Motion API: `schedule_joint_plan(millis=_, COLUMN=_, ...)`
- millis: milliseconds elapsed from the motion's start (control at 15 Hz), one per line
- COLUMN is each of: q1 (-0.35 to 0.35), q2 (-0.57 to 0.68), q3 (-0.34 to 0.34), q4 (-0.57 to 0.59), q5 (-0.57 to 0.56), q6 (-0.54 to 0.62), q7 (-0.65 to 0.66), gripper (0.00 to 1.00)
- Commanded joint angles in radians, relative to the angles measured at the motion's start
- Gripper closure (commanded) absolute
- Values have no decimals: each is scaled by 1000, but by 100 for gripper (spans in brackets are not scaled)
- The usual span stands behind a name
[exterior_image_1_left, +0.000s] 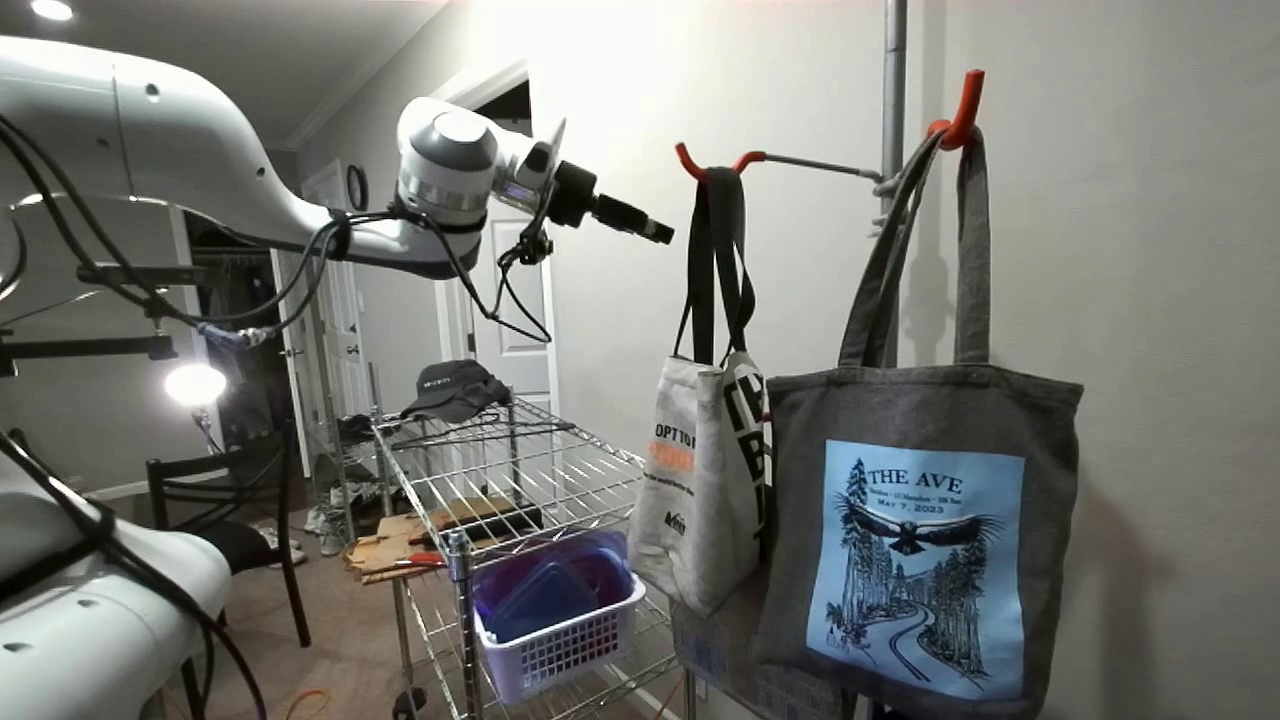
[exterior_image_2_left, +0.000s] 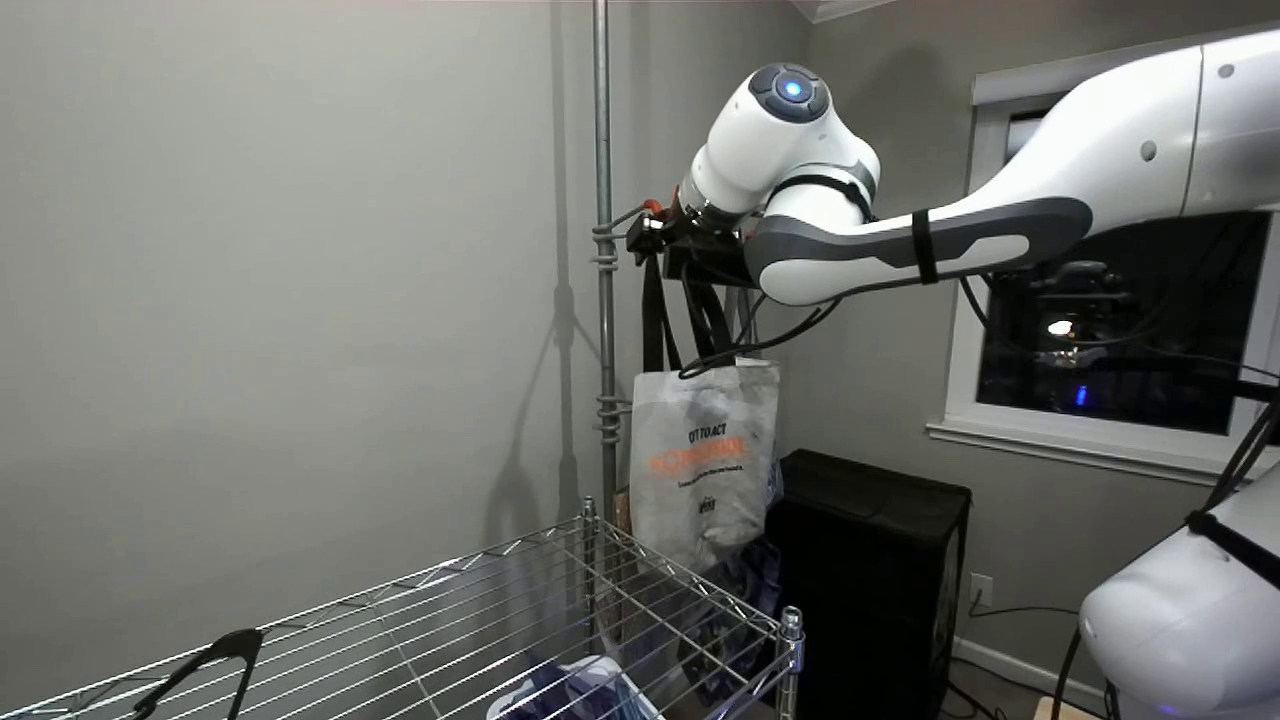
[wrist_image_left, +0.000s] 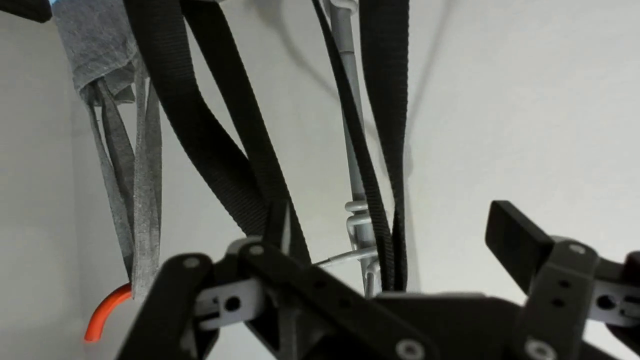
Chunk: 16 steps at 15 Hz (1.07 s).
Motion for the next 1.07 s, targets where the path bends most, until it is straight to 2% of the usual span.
schedule_joint_plan(millis=0, q1=11, q2=97, q3=10, q4=111, q5=-162, q6=-85, q7=149, gripper=0)
schedule_joint_plan(millis=267, q1=118, q2=198, q3=-47, q4=190, q5=-313, q6=-181, q7=238, gripper=0)
schedule_joint_plan(millis=600, q1=299, q2=303, q3=-168, q4=269, q5=-403, q6=-237, q7=260, gripper=0)
schedule_joint_plan(millis=733, q1=354, q2=329, q3=-216, q4=292, q5=-413, q6=-248, q7=252, gripper=27)
schedule_joint_plan(millis=1000, q1=421, q2=353, q3=-295, q4=320, q5=-427, q6=-239, q7=248, gripper=53)
